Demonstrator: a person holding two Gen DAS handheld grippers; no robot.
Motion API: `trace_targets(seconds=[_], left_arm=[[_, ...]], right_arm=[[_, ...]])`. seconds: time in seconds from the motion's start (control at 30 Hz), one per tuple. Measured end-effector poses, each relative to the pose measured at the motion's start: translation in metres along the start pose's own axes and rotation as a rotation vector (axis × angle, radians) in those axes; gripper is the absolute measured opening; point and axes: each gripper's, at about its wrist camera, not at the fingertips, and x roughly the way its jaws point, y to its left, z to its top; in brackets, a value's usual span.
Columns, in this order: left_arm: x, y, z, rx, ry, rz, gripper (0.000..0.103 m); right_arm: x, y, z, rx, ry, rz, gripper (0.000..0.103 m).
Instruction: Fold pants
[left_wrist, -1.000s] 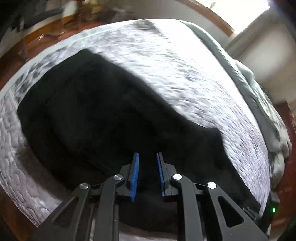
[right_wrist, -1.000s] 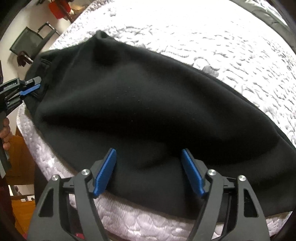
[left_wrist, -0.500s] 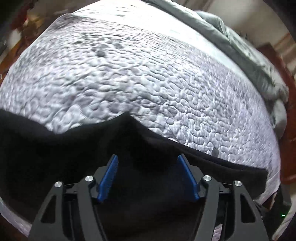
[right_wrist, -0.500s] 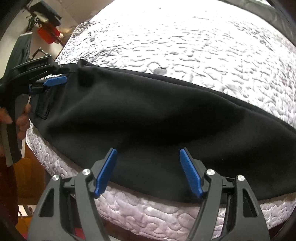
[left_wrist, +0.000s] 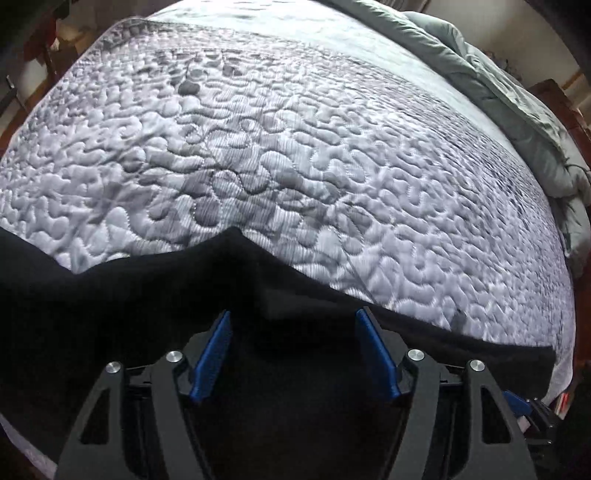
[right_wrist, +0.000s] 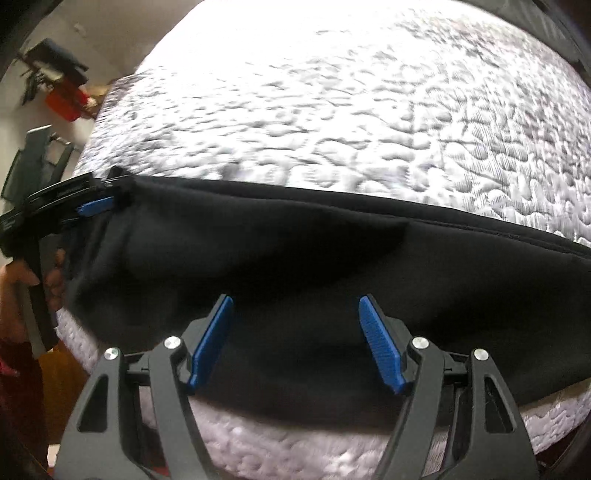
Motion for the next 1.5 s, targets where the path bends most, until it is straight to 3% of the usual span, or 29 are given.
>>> trace_targets(seconds=[0.17,0.27,0.4,0.53,0.67,0.8,1.07,1.17,1.23,1.33,1.43,1.5], left_arm=[[-0.014,-0.004,-0.007,0.017,-0.039,-0.008,0.072],[-0.028,-0.006,-0.021,-0.006,-0.039,-0.075,0.071],[-0.040,-0.027,-0.054,0.035,-0.034,-0.148,0.071],[-0.037,-0.061,-0.081,0.095,-0.001,-0.218,0.071],[-0.020,-0.100,-0.098,0.176,0.033,-0.197,0.071],[-0.008,-0.131,-0.110,0.204,0.032,-0.153,0.072],[-0.005,-0.158,-0.127,0.255,0.017,-0.114,0.077],[-0.005,-0.154,-0.126,0.244,0.023,-0.121,0.078],[-0.006,-0.150,-0.127,0.233,0.028,-0.120,0.078],[-0.008,-0.146,-0.126,0.210,0.027,-0.129,0.078],[-0.020,-0.144,-0.126,0.188,-0.010,-0.149,0.078],[-0.025,-0.143,-0.126,0.211,-0.048,-0.116,0.080]], right_arm=[[0.007,-0.010,-0.001,-0.006,0.006,0.001,0.071],[-0.008,-0.016,-0.009,-0.003,-0.015,-0.008,0.070],[-0.038,-0.055,-0.029,0.075,-0.057,-0.014,0.070],[-0.071,-0.120,-0.058,0.223,-0.058,-0.052,0.070],[-0.088,-0.176,-0.084,0.338,-0.034,-0.094,0.071],[-0.087,-0.221,-0.102,0.465,-0.030,-0.047,0.071],[-0.073,-0.250,-0.093,0.514,-0.104,-0.058,0.072],[-0.074,-0.260,-0.093,0.527,-0.145,-0.070,0.053],[-0.082,-0.264,-0.095,0.528,-0.180,-0.074,0.011],[-0.101,-0.278,-0.098,0.561,-0.242,0.043,0.009],[-0.135,-0.270,-0.095,0.509,-0.347,0.095,0.008],[-0.157,-0.267,-0.095,0.497,-0.416,0.124,0.008]])
